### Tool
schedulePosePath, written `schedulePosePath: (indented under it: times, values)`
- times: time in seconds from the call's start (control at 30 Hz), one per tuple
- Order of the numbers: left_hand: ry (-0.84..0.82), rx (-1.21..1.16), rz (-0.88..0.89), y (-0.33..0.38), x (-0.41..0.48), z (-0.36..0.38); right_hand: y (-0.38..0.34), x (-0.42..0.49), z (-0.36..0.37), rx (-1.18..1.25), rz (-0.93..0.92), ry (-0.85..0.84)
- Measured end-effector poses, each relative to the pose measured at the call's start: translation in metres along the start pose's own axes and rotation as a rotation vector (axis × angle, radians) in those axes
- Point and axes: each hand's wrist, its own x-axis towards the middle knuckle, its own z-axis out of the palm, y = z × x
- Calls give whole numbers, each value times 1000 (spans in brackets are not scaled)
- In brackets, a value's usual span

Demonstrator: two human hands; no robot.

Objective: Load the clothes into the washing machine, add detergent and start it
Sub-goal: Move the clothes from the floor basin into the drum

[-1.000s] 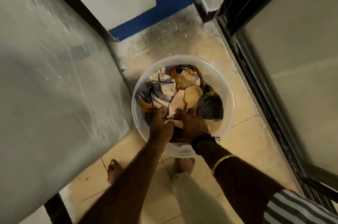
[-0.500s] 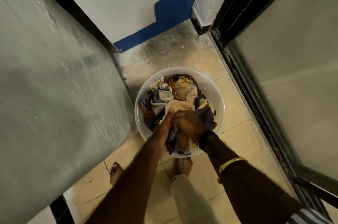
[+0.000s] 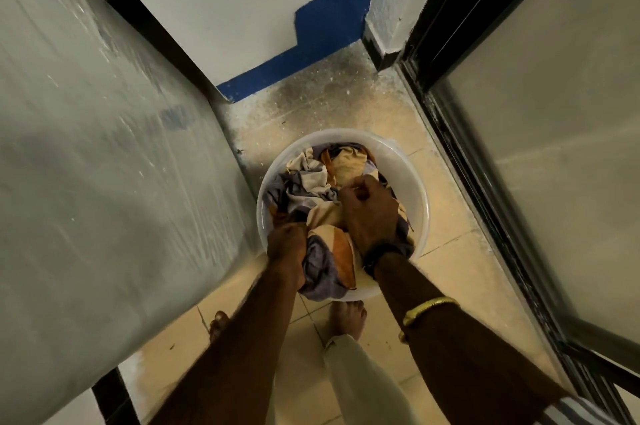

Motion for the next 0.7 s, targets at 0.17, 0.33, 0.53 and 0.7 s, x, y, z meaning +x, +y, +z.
schedulePosePath:
  times: [0.17, 0.33, 0.53, 0.7]
  values:
    - [174, 164, 53, -10, 8, 4, 8, 48, 29, -373, -247, -143]
    - [210, 176, 137, -33, 34, 9, 32, 73, 60, -469, -215, -313]
    - [237, 176, 143, -42, 48, 9, 54, 91, 87, -577, -231, -388]
    - [200, 159, 152, -50, 64, 10, 50, 100, 95, -503, -200, -408]
